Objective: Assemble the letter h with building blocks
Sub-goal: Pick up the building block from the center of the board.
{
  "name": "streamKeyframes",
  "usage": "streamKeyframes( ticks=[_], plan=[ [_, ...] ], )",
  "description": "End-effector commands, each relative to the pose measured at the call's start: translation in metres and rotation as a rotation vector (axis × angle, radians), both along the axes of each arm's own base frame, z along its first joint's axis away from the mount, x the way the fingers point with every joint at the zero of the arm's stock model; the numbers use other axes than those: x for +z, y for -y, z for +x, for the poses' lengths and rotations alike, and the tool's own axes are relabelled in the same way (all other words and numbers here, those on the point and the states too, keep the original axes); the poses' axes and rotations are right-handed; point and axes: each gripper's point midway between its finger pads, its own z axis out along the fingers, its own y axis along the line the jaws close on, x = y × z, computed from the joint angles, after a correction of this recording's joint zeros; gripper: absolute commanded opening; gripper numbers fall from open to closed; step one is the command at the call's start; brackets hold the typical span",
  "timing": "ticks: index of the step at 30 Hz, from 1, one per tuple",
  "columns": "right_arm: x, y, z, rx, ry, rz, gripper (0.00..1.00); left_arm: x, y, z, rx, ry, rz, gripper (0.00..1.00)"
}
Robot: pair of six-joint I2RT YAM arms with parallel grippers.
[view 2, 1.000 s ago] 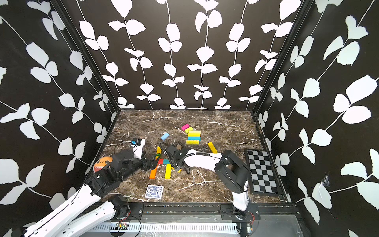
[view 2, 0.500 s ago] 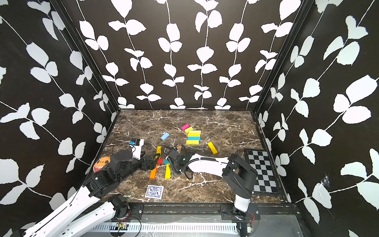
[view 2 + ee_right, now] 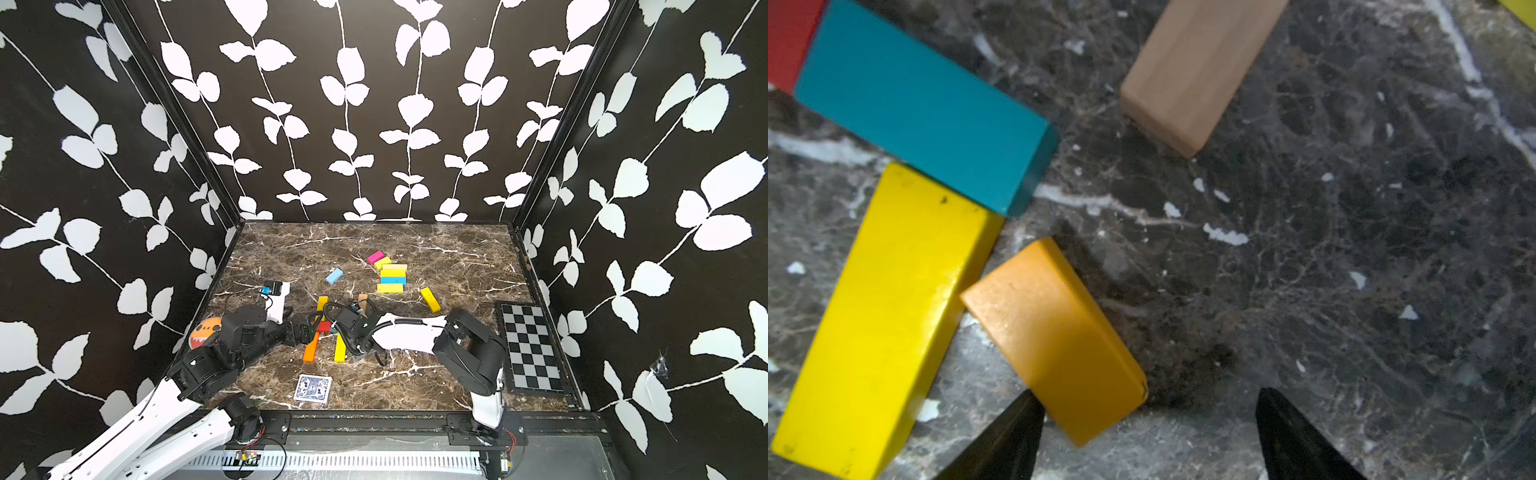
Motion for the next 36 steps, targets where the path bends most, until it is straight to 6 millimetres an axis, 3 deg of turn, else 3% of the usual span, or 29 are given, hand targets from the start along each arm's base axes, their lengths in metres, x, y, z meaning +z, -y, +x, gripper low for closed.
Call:
streamKeyframes(
  ticks=[1,8,16,25,36],
  plan=[
    [0.002,0.017,0.019,-0.092,0.052,-0.01,0.8,0.007,0.0,0.002,-0.001,0.021,-0.001,0.99],
    [0.015,0.032,0.036,-0.19,0.079,0.09,0.8,0.005,0.0,0.002,0.0,0.019,0.005,0.99],
    [0.038,-0.016,0.022,-0.07,0.07,0.237,0.81,0.009,-0.002,-0.001,-0.002,0.034,-0.008,0.99],
    [0.028,-0.023,0.01,0.087,-0.013,0.137,0.85,0.009,-0.003,-0.003,-0.01,0.037,-0.009,0.99],
    [0.015,-0.028,0.012,0.095,-0.048,0.098,0.86,0.008,-0.004,-0.002,-0.001,0.035,-0.009,0.99]
  ],
)
